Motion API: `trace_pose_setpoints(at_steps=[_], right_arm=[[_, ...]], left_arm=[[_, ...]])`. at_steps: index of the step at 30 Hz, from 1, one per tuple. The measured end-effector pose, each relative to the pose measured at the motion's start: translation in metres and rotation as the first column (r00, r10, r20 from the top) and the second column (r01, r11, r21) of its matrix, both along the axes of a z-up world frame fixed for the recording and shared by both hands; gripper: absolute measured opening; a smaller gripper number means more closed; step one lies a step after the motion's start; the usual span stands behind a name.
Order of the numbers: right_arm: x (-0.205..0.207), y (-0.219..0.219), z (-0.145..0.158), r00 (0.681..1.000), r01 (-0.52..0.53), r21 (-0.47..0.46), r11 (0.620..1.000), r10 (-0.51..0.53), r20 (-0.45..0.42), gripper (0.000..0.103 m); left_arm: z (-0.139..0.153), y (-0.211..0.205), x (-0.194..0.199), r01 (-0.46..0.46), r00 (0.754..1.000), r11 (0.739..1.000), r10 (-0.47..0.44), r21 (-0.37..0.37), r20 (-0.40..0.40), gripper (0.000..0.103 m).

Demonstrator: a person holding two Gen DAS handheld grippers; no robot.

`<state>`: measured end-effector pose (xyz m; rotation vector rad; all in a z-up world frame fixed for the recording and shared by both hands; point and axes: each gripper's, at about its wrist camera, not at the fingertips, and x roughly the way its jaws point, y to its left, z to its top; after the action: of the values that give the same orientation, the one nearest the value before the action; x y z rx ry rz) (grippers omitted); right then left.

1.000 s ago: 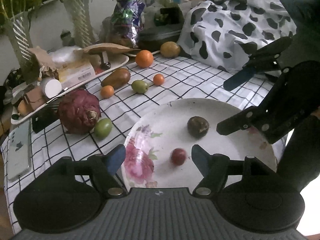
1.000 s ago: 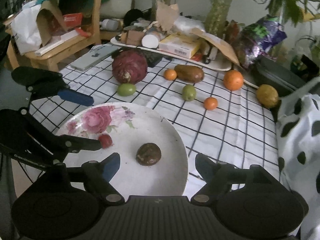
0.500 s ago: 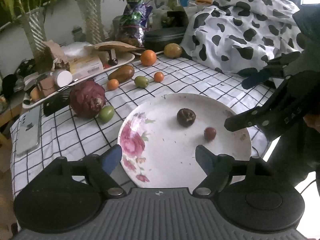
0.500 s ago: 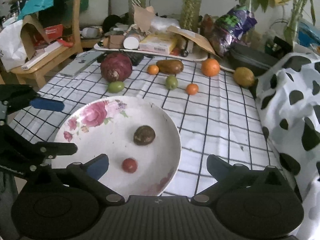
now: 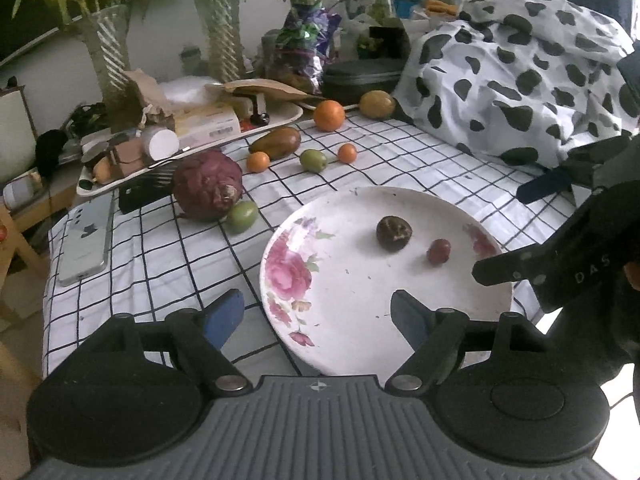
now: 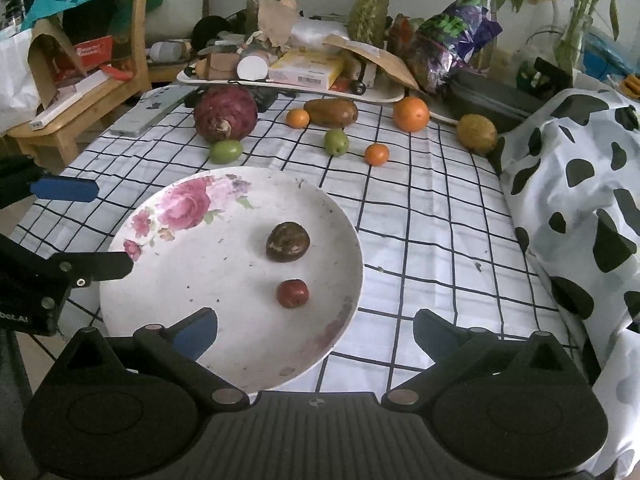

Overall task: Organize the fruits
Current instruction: 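Withdraw both tools from the plate toward the remaining fruits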

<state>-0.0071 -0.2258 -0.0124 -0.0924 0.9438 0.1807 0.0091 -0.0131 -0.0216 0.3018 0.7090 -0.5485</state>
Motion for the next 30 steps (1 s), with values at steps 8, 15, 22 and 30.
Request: trace_pose_setpoints(at_steps=[8, 15, 22, 30], right_arm=[[0.006, -0.005, 0.002, 0.999, 0.038, 0.017, 0.999, -0.038, 0.021, 0.103], [0.014, -0.009, 0.004, 0.996, 0.066, 0.022, 0.998, -0.067, 0.052, 0.103], [0.026, -0.014, 0.006, 0.992, 0.095, 0.023, 0.995, -0.096, 0.08, 0.103], [0.046, -0.024, 0.001, 0.988, 0.128, 0.008, 0.992, -0.129, 0.082, 0.103]], left_arm=[[0.0, 0.003, 0.006, -0.045, 0.999, 0.999, 0.045, -0.018, -0.005, 0.08], [0.002, 0.005, 0.016, -0.069, 0.998, 0.996, 0.068, -0.063, -0.01, 0.08], [-0.002, 0.0, 0.031, -0.066, 0.998, 0.996, 0.066, -0.055, 0.006, 0.08], [-0.007, -0.004, 0.055, -0.063, 0.998, 0.997, 0.063, -0.049, 0.008, 0.08]])
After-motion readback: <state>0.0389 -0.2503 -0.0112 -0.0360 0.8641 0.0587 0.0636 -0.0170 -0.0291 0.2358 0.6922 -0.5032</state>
